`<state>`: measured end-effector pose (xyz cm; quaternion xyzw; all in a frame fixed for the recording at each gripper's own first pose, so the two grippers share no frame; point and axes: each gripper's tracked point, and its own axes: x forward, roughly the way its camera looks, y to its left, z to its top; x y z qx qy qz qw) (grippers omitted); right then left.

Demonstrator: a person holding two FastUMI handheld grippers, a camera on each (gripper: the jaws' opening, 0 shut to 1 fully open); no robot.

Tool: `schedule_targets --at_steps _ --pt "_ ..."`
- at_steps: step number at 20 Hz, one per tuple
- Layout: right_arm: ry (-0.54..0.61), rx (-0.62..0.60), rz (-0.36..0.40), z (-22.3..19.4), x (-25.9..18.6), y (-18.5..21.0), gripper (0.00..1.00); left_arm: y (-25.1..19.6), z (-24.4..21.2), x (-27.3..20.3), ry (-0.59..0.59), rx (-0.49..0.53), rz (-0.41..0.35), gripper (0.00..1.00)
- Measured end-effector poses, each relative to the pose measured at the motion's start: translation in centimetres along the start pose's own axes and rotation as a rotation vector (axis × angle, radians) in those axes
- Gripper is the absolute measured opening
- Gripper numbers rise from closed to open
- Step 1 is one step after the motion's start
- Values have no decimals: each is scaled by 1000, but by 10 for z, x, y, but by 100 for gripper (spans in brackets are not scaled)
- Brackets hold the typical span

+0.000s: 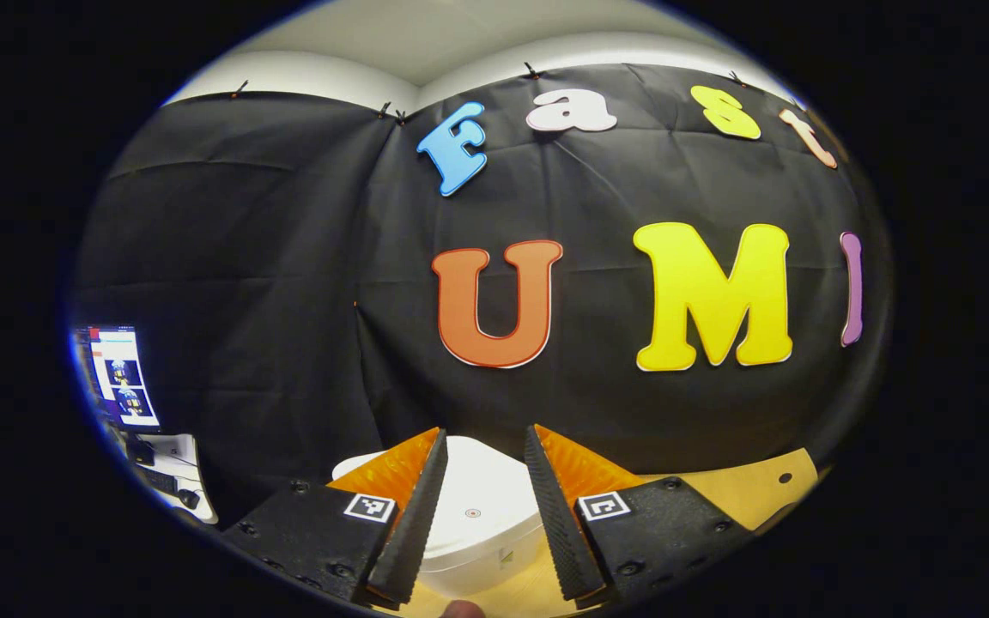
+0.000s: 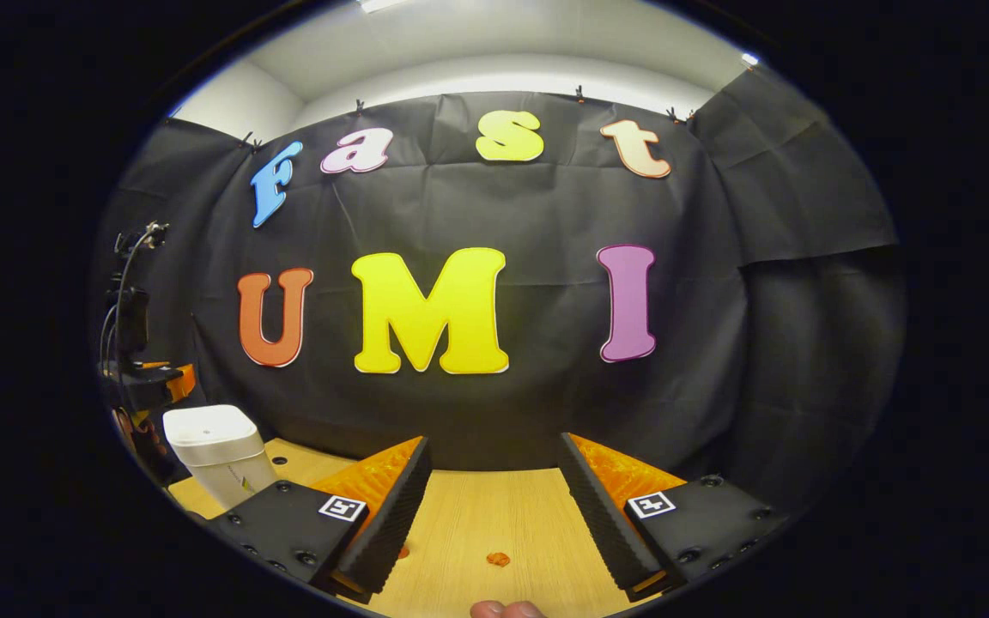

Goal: Press the lid of the desktop garbage bin to open it, pick up the crumpled paper on the desktop and throw it into the bin, then pick up the pop can on the desktop and drop it into the bin, and finally close the garbage bin lid.

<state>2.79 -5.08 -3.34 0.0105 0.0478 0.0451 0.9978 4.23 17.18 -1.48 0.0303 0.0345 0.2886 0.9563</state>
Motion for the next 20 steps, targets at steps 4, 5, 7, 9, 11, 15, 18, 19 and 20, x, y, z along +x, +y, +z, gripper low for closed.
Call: schedule_targets --at_steps 4,5,7,9,11,15,18,19,20 --pt "14 -5 3 -2 -1 -1 94 6 -23 15 63 -10 40 48" --pt "17 -9 3 -2 -2 -1 94 6 -29 18 78 -15 44 43" --pt "26 -15 4 -6 -1 -2 94 10 -44 21 115 -31 58 36" --pt "38 -16 5 -10 -1 -1 94 12 -59 24 157 -44 78 30" --pt "40 -21 0 -11 0 -3 94 16 -70 30 190 -48 104 23" --pt "41 -30 -8 -12 3 -5 94 16 -88 37 239 -65 116 8" --pt "48 -30 -13 -16 6 -6 94 12 -100 39 271 -76 101 4" --pt "52 -31 -16 -17 7 -6 94 11 -100 37 266 -74 105 3" --pt "49 -40 -21 -19 9 -6 94 12 -98 41 252 -65 108 4"
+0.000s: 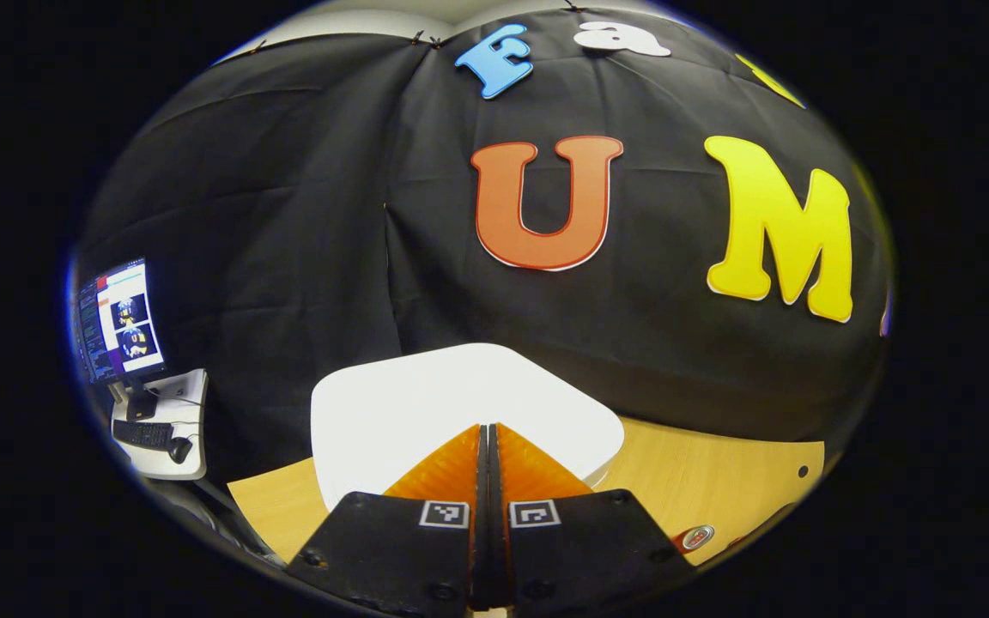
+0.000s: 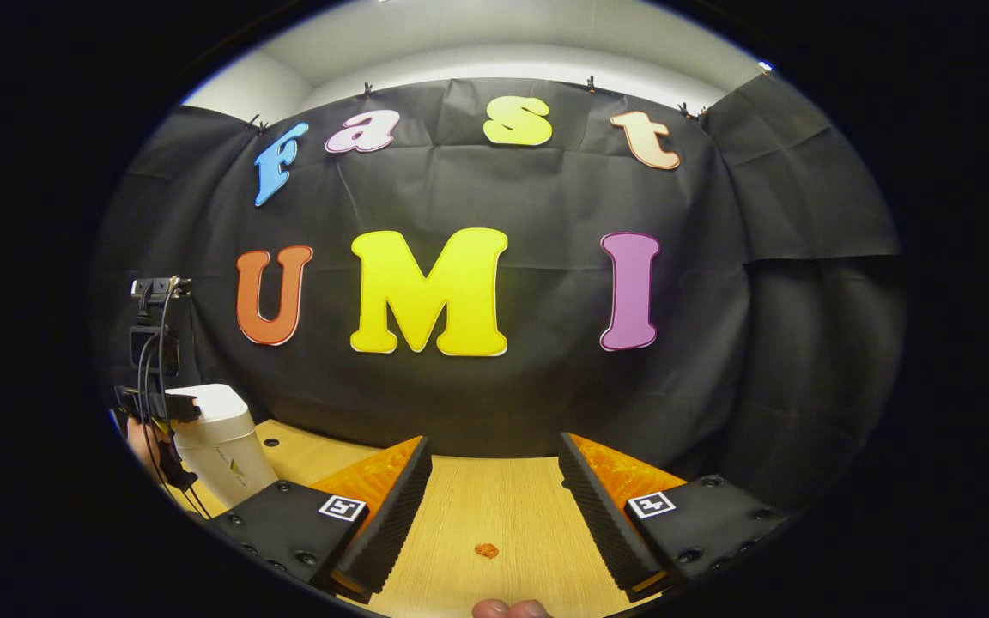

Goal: Press the lid of the desktop garbage bin to open it, pick up the crumpled paper on the desktop and throw it into the bin, then pick up the pop can on the desktop and drop it into the bin, and finally close the garbage bin lid.

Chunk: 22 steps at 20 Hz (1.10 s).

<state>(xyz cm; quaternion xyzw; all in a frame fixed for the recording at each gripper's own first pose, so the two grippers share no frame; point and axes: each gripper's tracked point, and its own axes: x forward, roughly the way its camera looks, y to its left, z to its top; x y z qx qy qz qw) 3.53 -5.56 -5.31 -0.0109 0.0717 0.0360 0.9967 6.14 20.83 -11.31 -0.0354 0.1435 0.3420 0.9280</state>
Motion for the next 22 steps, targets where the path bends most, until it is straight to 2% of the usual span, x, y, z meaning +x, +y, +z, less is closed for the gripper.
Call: schedule_targets --at_steps 4,5,8,11,13,16,18,19,22 --pt "0 -6 7 -3 4 5 92 1 -10 -1 26 -35 43 4" --pt "8 0 10 -6 7 7 94 2 -11 0 35 -37 48 4" --pt "7 -16 34 -6 11 19 94 1 -11 0 31 -60 35 4" --pt "-13 -11 49 1 14 26 94 -3 4 -4 -10 -32 27 3" --pt "-8 -14 54 -2 14 28 93 -12 6 -11 -5 -63 -22 3" --pt "-6 -10 58 -4 10 29 94 -23 38 -28 -104 -52 -63 4" --pt "-5 -7 54 -5 8 27 94 -39 54 -39 -160 -23 -128 4" --pt "-2 -8 56 -6 8 27 94 -47 57 -46 -174 -19 -162 9" --pt "-9 -7 59 -4 6 25 94 -62 64 -62 -204 -17 -235 14"
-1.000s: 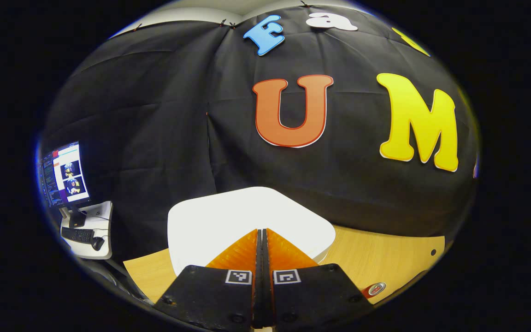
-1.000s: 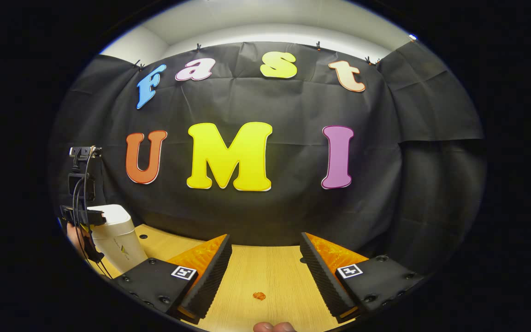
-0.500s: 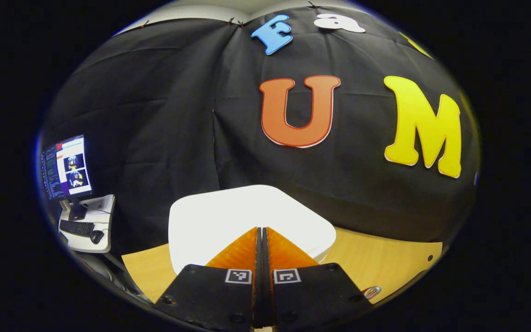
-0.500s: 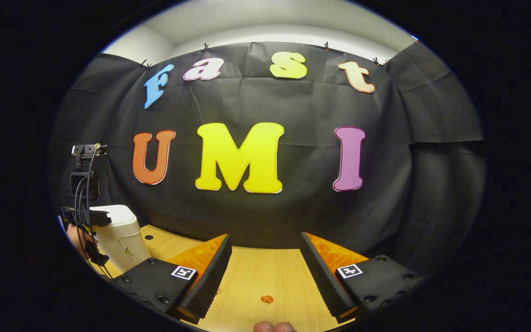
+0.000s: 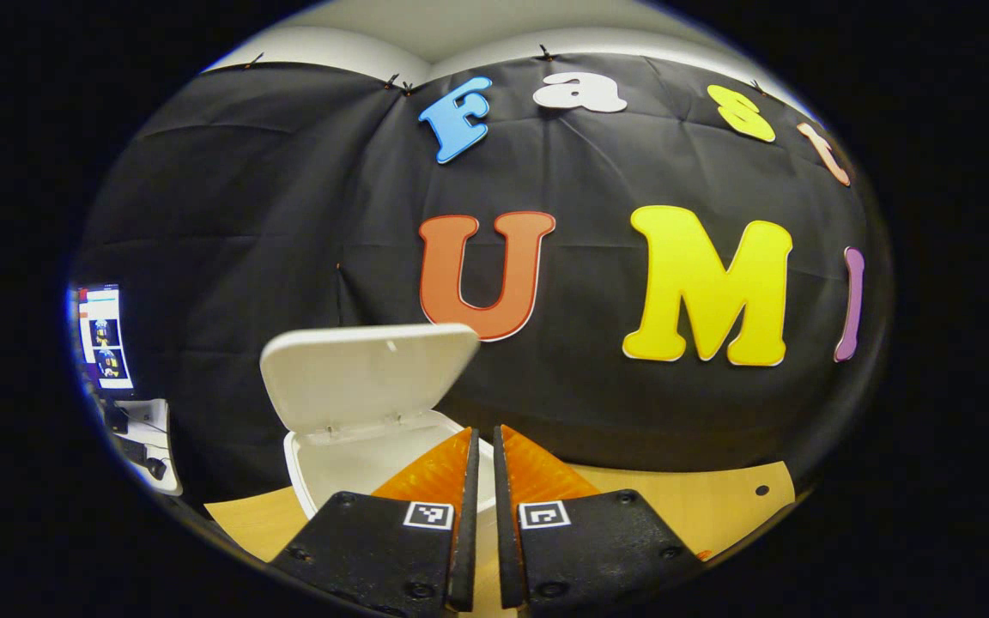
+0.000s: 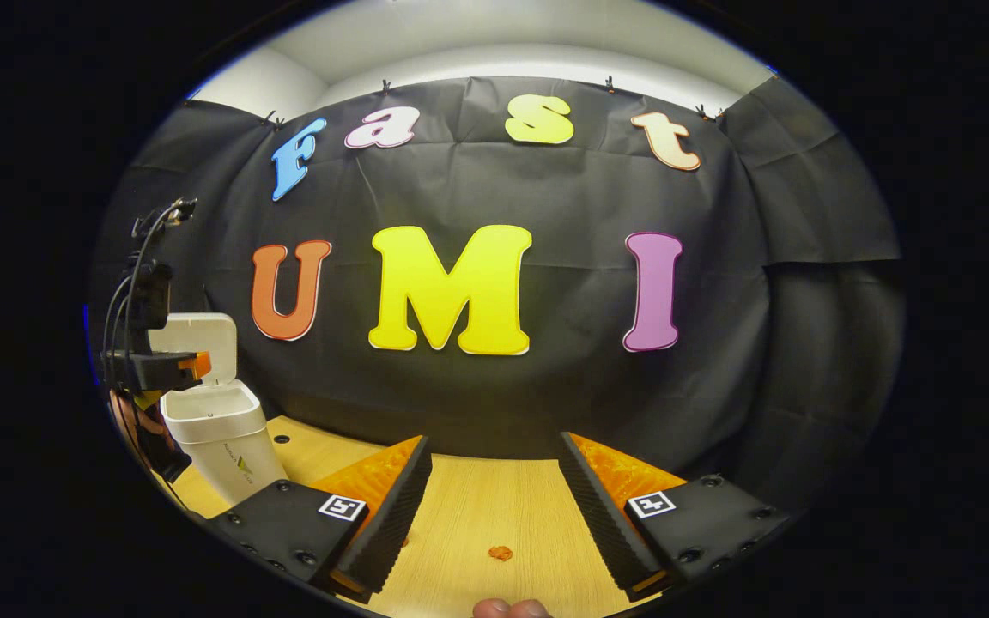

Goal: Press the lid of the desktop garbage bin to open it, pick up the crumpled paper on the desktop and throw it into the bin, then pick up the pop can on the desktop and drop it into the bin, and finally close the garbage bin lid.

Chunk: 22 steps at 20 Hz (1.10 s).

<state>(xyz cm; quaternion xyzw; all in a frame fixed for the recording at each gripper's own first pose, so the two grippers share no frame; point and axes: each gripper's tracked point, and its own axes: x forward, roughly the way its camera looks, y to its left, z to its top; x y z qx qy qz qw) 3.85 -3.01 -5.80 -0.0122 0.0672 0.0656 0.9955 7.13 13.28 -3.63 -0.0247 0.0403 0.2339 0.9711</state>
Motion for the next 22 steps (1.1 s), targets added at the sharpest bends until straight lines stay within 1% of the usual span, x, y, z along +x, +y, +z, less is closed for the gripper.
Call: schedule_targets --at_steps 4,6,8,9,10,11,12,14,17,18,22 --pt "-12 -1 -4 1 -2 -5 94 -17 14 -9 -38 23 -70 30" --pt "-11 5 -8 0 -3 -7 92 -28 18 -16 -51 29 -113 63" --pt "-10 9 -11 -2 -1 -10 94 -34 20 -21 -56 42 -140 73" --pt "-9 10 -12 -2 0 -10 94 -38 19 -24 -57 46 -155 82" --pt "-8 12 -9 -3 1 -10 94 -40 16 -28 -53 48 -168 86" --pt "-7 13 -5 -4 2 -9 94 -43 16 -31 -53 48 -183 84" --pt "-7 14 0 -5 3 -9 92 -46 14 -38 -52 48 -191 95" --pt "-4 14 6 -9 6 -9 92 -52 8 -47 -45 56 -218 97" --pt "10 7 21 -19 10 -10 93 -56 -2 -61 -32 111 -241 97" --pt "24 14 24 -25 12 -12 95 -58 -6 -66 -26 117 -250 97" --pt "106 34 32 -62 24 -28 94 -59 -15 -85 -19 114 -256 97"
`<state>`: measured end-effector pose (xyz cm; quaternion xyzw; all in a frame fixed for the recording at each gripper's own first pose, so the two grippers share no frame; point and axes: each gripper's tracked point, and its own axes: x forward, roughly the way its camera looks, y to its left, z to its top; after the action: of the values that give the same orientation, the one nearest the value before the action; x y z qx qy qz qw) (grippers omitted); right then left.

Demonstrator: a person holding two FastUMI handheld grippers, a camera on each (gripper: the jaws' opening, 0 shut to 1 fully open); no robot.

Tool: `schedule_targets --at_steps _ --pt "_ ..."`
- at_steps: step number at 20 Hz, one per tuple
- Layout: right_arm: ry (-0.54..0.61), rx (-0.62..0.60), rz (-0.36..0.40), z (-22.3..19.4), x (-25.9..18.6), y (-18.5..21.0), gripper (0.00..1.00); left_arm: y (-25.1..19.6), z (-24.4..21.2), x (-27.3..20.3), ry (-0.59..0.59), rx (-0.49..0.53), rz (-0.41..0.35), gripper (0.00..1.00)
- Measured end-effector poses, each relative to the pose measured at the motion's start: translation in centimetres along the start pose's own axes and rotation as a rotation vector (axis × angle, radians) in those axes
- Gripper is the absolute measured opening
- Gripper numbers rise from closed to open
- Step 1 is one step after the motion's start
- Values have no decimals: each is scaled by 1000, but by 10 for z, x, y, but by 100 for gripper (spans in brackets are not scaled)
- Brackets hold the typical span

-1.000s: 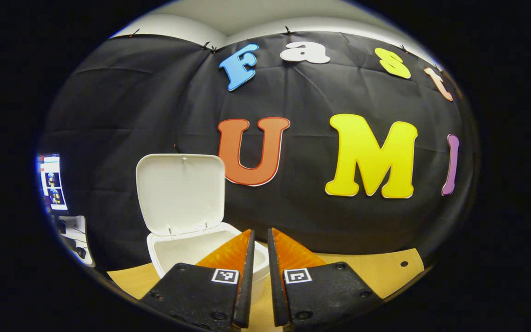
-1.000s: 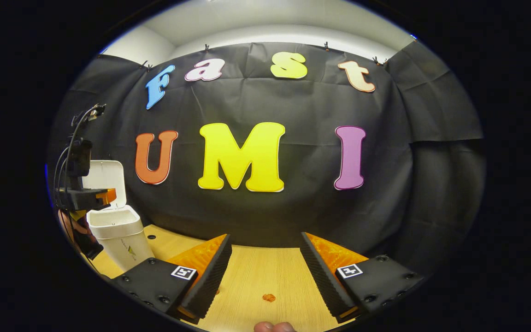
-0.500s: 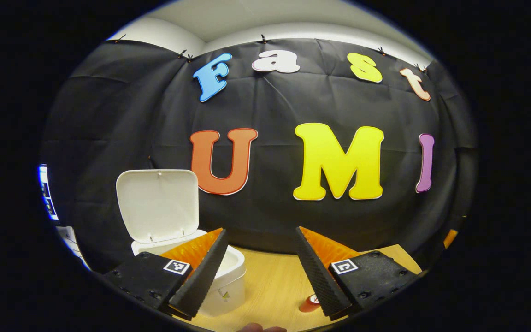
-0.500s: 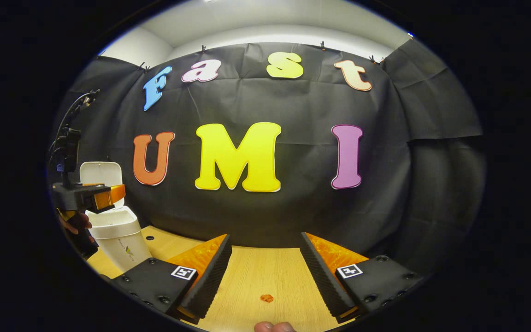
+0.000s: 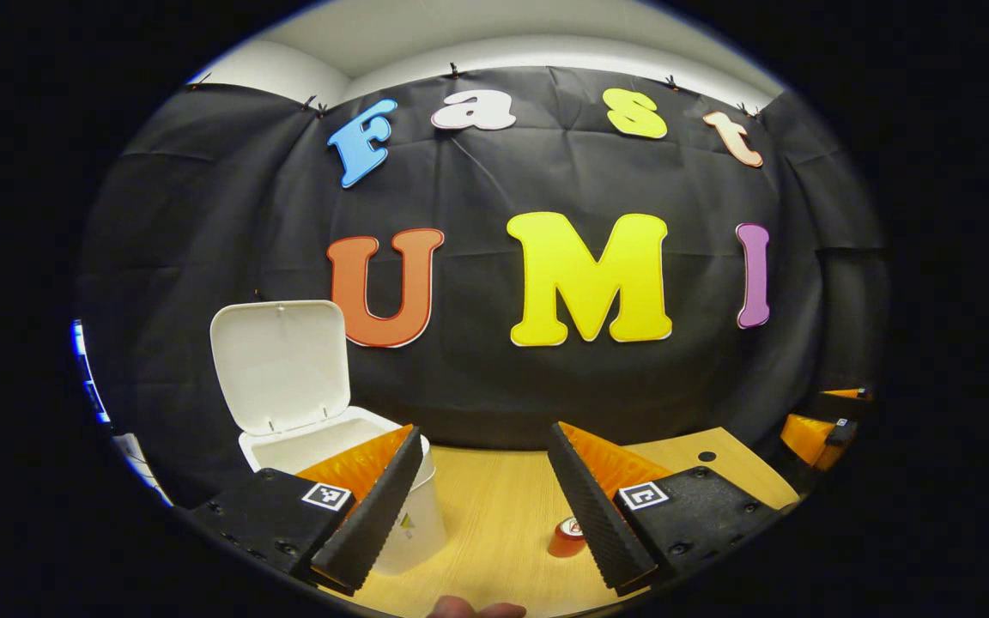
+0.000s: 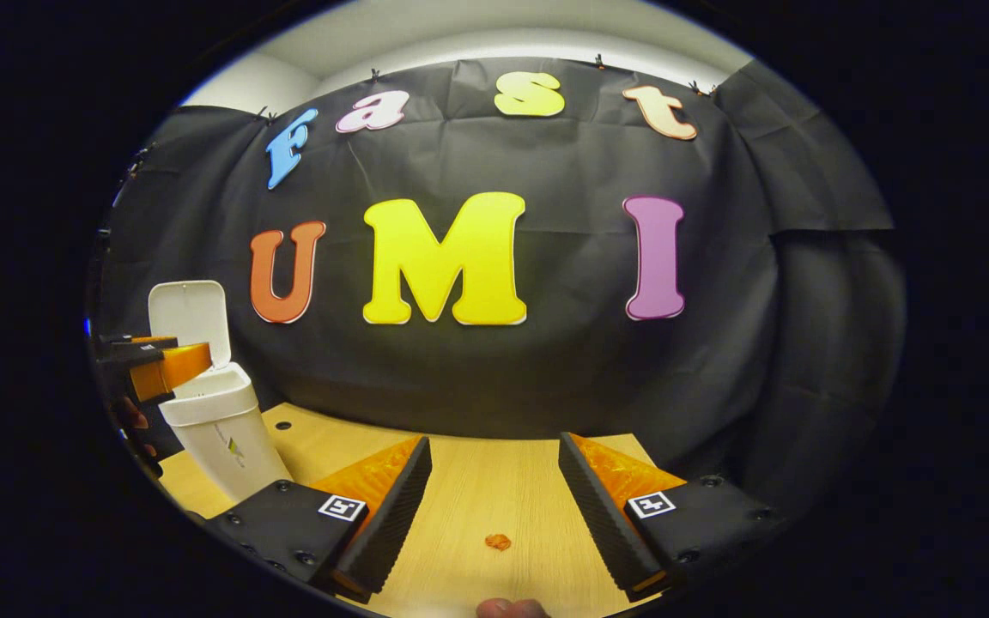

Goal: Press the lid of the desktop garbage bin to open it, pick up the crumpled paper on the desktop and throw it into the bin, then pick up the pop can on the desktop and drop it into the bin, and finally close the garbage bin lid.

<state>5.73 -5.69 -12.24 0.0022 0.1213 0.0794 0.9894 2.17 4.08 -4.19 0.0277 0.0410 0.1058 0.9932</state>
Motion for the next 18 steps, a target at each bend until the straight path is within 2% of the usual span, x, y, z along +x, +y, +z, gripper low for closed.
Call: schedule_targets --at_steps 3,5,6,11,14,15,18 --pt "51 8 -7 -26 10 -17 95 -9 -10 -11 23 24 -3 97" --pt "81 6 -6 -43 17 -25 93 -13 -16 -19 35 32 -5 100" --pt "101 9 6 -52 21 -26 95 -16 -18 -23 40 31 -6 97" --pt "198 7 44 -103 42 -30 95 -23 -33 -41 106 -29 0 97" --pt "255 11 74 -130 56 -26 95 -14 -37 -50 125 -2 41 100" --pt "283 11 87 -143 61 -25 93 -11 -36 -52 124 -1 55 97" --pt "357 3 108 -178 83 -19 95 -7 -38 -59 133 2 76 97"
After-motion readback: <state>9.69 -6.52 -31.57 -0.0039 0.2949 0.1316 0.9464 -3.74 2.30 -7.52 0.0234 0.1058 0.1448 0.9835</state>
